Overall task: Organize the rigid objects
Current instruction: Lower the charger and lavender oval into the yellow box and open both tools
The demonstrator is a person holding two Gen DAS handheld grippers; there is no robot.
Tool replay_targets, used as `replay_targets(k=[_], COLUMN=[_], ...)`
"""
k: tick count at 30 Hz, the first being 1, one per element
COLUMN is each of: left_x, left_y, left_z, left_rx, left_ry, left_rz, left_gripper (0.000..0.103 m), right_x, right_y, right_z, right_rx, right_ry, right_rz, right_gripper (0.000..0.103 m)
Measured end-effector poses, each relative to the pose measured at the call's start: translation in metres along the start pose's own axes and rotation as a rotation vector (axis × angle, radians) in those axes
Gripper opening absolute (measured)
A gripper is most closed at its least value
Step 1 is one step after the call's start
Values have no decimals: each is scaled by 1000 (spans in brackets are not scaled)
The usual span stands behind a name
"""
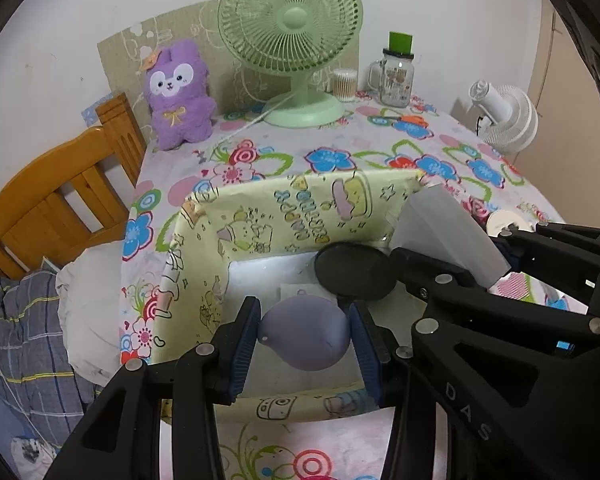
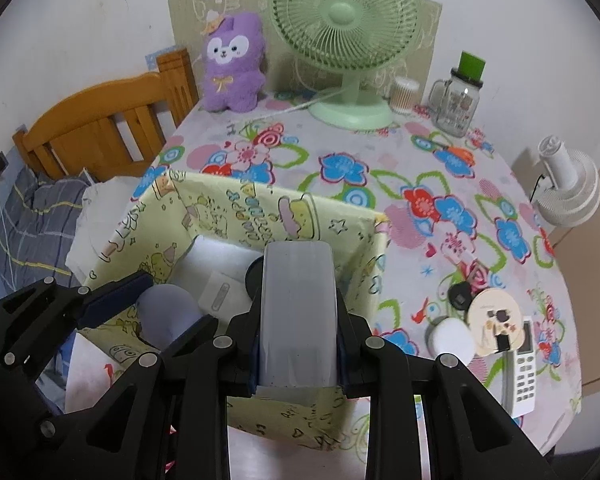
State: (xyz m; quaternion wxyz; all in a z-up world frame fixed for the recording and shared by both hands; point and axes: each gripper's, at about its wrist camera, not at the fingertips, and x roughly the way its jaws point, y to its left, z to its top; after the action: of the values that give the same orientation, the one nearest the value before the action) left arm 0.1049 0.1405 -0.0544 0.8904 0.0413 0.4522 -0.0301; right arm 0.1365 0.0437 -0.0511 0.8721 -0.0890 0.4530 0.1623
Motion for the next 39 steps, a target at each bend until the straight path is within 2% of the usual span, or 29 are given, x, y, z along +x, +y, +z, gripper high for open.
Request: replay_targets(k=[4,5,13,20,23,26,33,37,39], left_x=[16,18,17,16,12,8,-2,-9,-14], left_y=[3,4,5,9,11,11,4,4,2], left_z=[-3,-4,-5,-9,-10,-9,-12,-14,-14], left_rx=[-6,-9,-7,-18,-35,-46,-33,-45,-49], left_ry=[35,39,34,29,23,21,16,5,-3], left_rz=[22,4,6,59,63,65,80,72,68], left_gripper=[47,48,50,72,77,79,80,80,81], right_x=[12,13,16,19,13,3,-13,-24,-29], right_y=[3,6,2,-2,1,0,1,-3,-7], right_z=[-5,-6,-8,-12,-13,-13,-16,-20,-21], right_rx=[-11,-21,8,35,14,2,-20,-22,-18], right_ry=[32,39,55,86,66,35,-2,-37,-53], right_rz=[4,3,12,23,0,-34,-33,-85,-93], right_gripper=[30,30,31,31,33,43,50,70,75])
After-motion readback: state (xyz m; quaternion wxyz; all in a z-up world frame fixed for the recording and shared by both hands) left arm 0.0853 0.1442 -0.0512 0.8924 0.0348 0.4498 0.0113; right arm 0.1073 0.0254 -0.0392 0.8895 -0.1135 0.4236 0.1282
